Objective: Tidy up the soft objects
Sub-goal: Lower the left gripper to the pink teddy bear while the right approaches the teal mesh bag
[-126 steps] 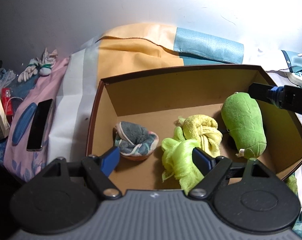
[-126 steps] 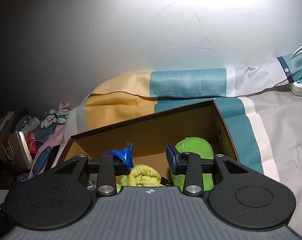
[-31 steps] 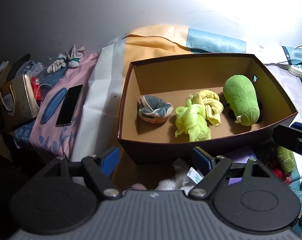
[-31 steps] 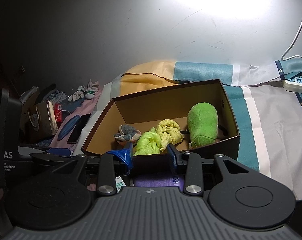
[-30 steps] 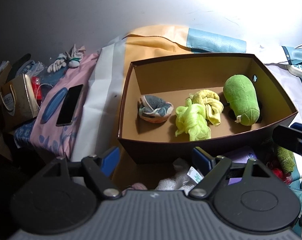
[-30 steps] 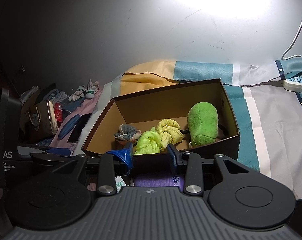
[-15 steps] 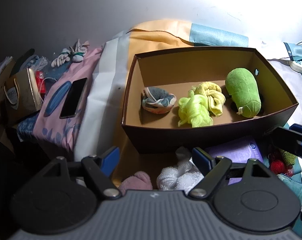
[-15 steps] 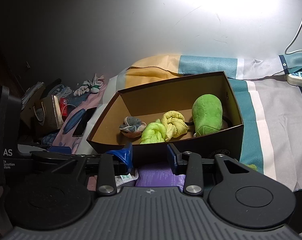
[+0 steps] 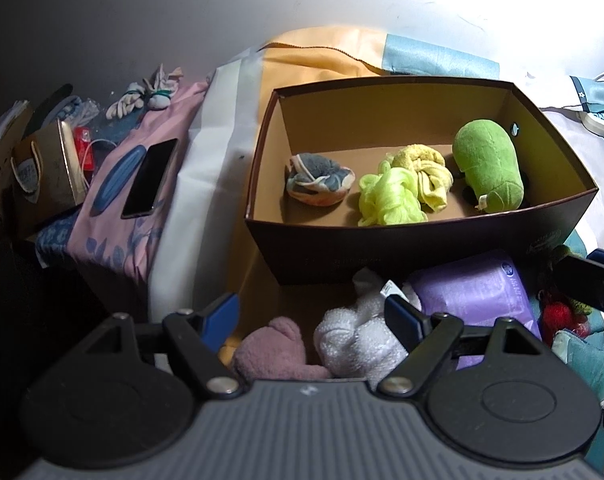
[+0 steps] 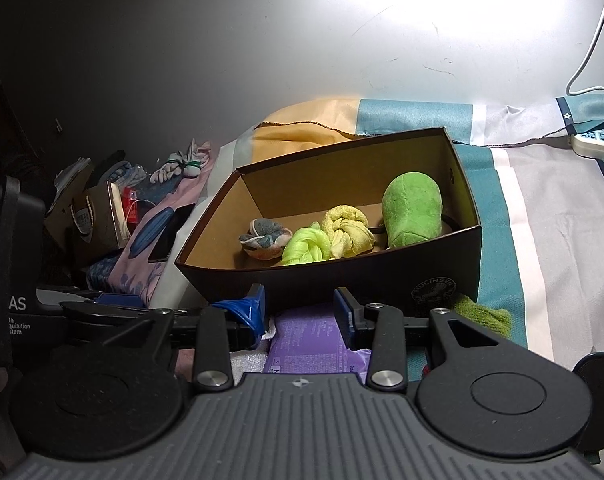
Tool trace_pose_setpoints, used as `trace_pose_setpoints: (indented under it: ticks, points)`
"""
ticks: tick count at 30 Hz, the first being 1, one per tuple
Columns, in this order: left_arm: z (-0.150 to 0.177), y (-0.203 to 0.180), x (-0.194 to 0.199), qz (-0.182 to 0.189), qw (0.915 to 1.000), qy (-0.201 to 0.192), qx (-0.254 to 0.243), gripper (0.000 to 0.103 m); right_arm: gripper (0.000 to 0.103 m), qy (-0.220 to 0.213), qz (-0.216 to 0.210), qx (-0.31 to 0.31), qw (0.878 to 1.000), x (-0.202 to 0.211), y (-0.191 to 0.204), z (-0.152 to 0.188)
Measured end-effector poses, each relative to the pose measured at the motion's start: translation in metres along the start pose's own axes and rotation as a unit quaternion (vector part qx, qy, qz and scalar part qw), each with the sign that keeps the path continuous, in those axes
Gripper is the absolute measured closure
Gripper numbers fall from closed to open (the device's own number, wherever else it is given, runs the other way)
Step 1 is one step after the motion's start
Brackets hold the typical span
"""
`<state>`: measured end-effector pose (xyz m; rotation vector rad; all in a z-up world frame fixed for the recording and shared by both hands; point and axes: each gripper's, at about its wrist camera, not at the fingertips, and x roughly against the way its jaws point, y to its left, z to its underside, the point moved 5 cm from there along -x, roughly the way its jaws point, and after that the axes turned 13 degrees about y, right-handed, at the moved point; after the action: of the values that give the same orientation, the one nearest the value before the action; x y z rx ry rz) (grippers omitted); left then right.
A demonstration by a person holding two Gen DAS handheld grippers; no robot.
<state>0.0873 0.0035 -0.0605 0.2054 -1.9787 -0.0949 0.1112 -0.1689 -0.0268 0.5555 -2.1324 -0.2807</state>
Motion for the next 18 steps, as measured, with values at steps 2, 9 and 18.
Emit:
trace_pose_setpoints:
  ticks: [2, 9, 18]
  points:
    - [0.002, 0.0, 0.0, 0.0, 1.0, 0.001, 0.0, 0.019, 0.082, 0.003, -0.001, 0.001, 1.0, 0.0, 0.0, 0.003]
    - [0.012, -0.002, -0.003, 0.008, 0.9999, 0.01, -0.001, 0.019, 0.082, 0.014, -0.012, 0.005, 1.0, 0.002, -0.003, 0.012]
    - [0.037, 0.004, -0.01, 0.03, 0.9992, 0.025, 0.004, 0.019, 0.082, 0.036, -0.021, 0.022, 0.999, 0.002, -0.005, 0.032]
